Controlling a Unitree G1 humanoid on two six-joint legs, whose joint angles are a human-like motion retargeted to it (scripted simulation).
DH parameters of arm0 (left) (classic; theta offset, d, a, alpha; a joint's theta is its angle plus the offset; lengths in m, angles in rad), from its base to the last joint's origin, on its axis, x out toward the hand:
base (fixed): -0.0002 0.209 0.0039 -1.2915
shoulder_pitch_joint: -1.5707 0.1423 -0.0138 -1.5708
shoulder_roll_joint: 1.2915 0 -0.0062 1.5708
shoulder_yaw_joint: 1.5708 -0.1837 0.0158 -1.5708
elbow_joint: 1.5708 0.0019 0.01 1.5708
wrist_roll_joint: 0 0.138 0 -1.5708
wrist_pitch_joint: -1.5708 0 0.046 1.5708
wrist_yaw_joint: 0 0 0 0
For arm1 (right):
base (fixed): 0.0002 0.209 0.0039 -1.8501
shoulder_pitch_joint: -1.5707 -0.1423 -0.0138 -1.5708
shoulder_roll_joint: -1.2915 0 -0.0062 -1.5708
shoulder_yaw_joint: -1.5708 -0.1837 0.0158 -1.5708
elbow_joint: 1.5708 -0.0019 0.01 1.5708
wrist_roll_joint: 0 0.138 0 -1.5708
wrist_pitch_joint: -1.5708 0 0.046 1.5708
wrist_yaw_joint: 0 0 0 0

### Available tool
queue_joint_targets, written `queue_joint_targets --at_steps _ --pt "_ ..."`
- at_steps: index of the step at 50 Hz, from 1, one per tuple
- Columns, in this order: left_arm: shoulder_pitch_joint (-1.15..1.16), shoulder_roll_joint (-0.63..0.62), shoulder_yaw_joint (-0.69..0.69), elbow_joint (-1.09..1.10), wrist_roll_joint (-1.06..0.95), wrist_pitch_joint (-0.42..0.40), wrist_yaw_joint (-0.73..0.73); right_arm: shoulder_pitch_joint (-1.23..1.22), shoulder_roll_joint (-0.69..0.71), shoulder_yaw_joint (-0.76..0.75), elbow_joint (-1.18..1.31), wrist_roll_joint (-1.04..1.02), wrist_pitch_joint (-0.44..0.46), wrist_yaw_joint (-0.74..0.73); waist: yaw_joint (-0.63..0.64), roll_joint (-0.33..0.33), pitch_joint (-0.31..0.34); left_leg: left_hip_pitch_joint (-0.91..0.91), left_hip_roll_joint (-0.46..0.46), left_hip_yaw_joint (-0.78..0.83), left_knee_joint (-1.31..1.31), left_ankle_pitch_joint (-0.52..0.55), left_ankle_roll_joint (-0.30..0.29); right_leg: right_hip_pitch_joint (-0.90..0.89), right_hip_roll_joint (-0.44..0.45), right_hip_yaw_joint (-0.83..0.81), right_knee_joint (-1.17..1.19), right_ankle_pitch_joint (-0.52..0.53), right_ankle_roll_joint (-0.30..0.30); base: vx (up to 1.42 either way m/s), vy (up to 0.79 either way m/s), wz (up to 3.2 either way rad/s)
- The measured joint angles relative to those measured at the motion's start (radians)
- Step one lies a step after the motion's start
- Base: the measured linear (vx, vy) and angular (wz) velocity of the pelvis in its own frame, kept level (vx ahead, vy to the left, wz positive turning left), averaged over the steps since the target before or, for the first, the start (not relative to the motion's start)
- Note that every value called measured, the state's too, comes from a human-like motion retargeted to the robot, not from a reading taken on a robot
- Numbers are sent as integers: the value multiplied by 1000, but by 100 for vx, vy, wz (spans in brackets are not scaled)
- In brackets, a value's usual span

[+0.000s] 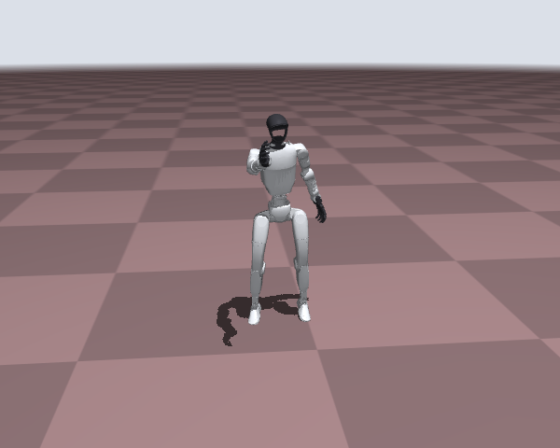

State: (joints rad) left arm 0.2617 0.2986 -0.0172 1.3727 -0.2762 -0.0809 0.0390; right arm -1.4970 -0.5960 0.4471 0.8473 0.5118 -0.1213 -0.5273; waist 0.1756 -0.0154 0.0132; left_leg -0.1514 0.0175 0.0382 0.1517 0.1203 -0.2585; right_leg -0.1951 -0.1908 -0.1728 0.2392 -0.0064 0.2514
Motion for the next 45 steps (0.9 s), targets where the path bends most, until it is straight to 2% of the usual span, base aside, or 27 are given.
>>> queue_joint_targets --at_steps 2,4,5,6,8,9,10,11,12,13,15,18,20,22,23,25,27,28,29,30,32,34,36,38,40,43,45 --pt "78 40 39 112 137 -48 1 -205 -152 192 54 -142 44 -53 -28 -26 33 31 -21 -57 177 -53 -3 -68 -43 -4 -20 -66 3 -6 1 241" --pt "204 104 -21 48 142 -76 -24 -378 -278 407 63 -27 13 -33 -48 -52 62 74 -39 -104 308 -81 -3 -145 -102 3 -17 -118 10 -3 10 226" --pt "268 144 -35 -3 140 -89 -34 -472 -343 528 78 -44 20 -32 -53 -62 77 102 -42 -128 357 -85 -3 -182 -128 11 -12 -124 10 -3 15 220" --pt "306 181 -53 -34 142 -99 -74 -586 -389 651 103 -60 20 9 -61 -56 95 137 -31 -161 371 -86 -3 -225 -158 26 30 -69 9 -5 15 220" --pt "380 252 -50 -69 136 -106 -105 -770 -462 833 129 -80 19 76 -66 -29 105 197 34 -231 373 -161 -3 -364 -185 53 240 0 -20 -13 6 196" --pt "403 279 -28 -70 127 -100 -97 -844 -484 877 131 -91 18 102 -68 7 107 214 109 -263 371 -285 -3 -456 -182 36 416 -25 -39 -22 -12 159" --pt "420 303 1 -66 116 -91 -84 -916 -502 905 131 -103 17 128 -72 50 111 227 201 -293 371 -441 -3 -553 -174 5 613 -74 -57 -30 -9 125" --pt "418 301 27 -83 62 -67 -51 -968 -504 915 98 -73 18 154 -76 90 130 214 261 -269 400 -593 26 -630 -174 3 737 -83 -36 -36 0 96" --pt "406 287 51 -96 15 -42 -16 -1021 -506 916 61 -63 20 143 -84 127 158 191 311 -247 453 -730 59 -695 -179 1 846 -97 -28 -40 12 69" --pt "374 252 75 -101 -16 -17 25 -1075 -506 902 16 -93 19 62 -99 158 201 147 342 -230 555 -835 100 -737 -193 -3 924 -121 -43 -40 13 51" --pt "263 149 59 -117 -85 17 124 -1096 -494 818 -133 -121 19 -80 -142 203 300 2 372 -234 837 -933 196 -818 -199 11 1027 -132 -97 -39 13 1" --pt "24 -11 -86 -132 -120 0 303 -832 -520 670 -476 -167 2 -208 -180 207 354 -98 399 -180 1003 -937 271 -913 -150 44 1047 -85 -107 -19 6 -85" --pt "-145 -99 -115 -172 -98 -25 417 -482 -598 607 -753 -205 -4 -213 -203 201 341 -35 409 -134 906 -926 264 -883 -122 39 987 -62 -84 10 0 -63" --pt "-288 -173 -70 -322 -147 -100 576 37 -680 543 -979 -215 3 -165 -245 190 280 47 397 -105 723 -819 214 -793 -117 6 858 -10 -58 23 0 -1" --pt "-354 -202 -57 -437 -205 -160 655 335 -698 504 -1034 -205 10 -116 -266 176 238 93 380 -89 610 -730 195 -731 -117 -13 765 33 -45 26 0 21" --pt "-516 -237 -65 -685 -286 -260 726 932 -662 391 -992 -198 34 25 -285 135 161 200 320 -67 354 -438 148 -551 -108 -47 484 167 -20 27 -6 22" --pt "-740 -206 -106 -857 -282 -266 632 1472 -500 173 -771 -395 27 125 -260 75 101 309 272 -54 110 -77 69 -328 -72 -125 149 339 10 19 -30 -35" --pt "-896 -180 -117 -889 -253 -252 543 1657 -399 78 -624 -543 27 171 -220 62 65 307 262 -52 49 46 16 -260 -13 -163 -14 431 10 -1 -39 -161" --pt "-1058 -153 -137 -889 -234 -236 473 1801 -291 -15 -469 -664 36 217 -165 33 15 279 213 -40 14 94 -3 -234 28 -164 -127 486 10 -13 -30 -251" --pt "-1222 -124 -162 -874 -221 -220 413 1926 -180 -107 -310 -771 50 261 -103 -5 -43 236 147 -25 -9 103 -3 -229 60 -145 -214 523 10 -15 -13 -172" --pt "-1526 -81 -232 -794 -241 -196 371 2034 -18 -315 14 -705 118 350 -145 6 -62 159 103 -133 -13 32 -3 -130 68 -187 -171 418 10 -6 -3 -38" --pt "-1807 23 -352 -687 -316 -170 368 2069 89 -508 270 -440 174 390 -154 12 -79 69 115 -110 -12 10 4 -56 108 -150 -99 349 10 0 1 -85" --pt "-2050 170 -517 -579 -397 -146 355 2079 111 -627 444 -196 215 433 -177 28 -66 -13 125 -40 2 14 37 21 120 -115 -7 311 10 -2 21 -147" --pt "-2256 296 -697 -482 -488 -131 347 2093 92 -615 530 -62 245 469 -177 23 -60 -75 103 16 -61 63 97 69 80 -92 99 285 10 -9 26 -200" --pt "-2419 412 -866 -416 -518 -114 330 2133 75 -551 518 -23 241 475 -161 9 -66 -155 79 52 -103 73 130 107 13 -73 188 248 10 -12 16 -233" --pt "-2636 565 -1092 -379 -468 -96 343 2192 64 -533 437 29 208 464 -123 -19 -63 -320 91 51 -62 122 102 162 -13 73 237 247 10 -18 -4 -239" --pt "-2763 631 -1192 -392 -456 -98 377 2209 67 -550 397 55 215 483 -113 -66 -50 -477 84 102 144 10 122 205 -55 172 239 155 10 -24 -4 -169"
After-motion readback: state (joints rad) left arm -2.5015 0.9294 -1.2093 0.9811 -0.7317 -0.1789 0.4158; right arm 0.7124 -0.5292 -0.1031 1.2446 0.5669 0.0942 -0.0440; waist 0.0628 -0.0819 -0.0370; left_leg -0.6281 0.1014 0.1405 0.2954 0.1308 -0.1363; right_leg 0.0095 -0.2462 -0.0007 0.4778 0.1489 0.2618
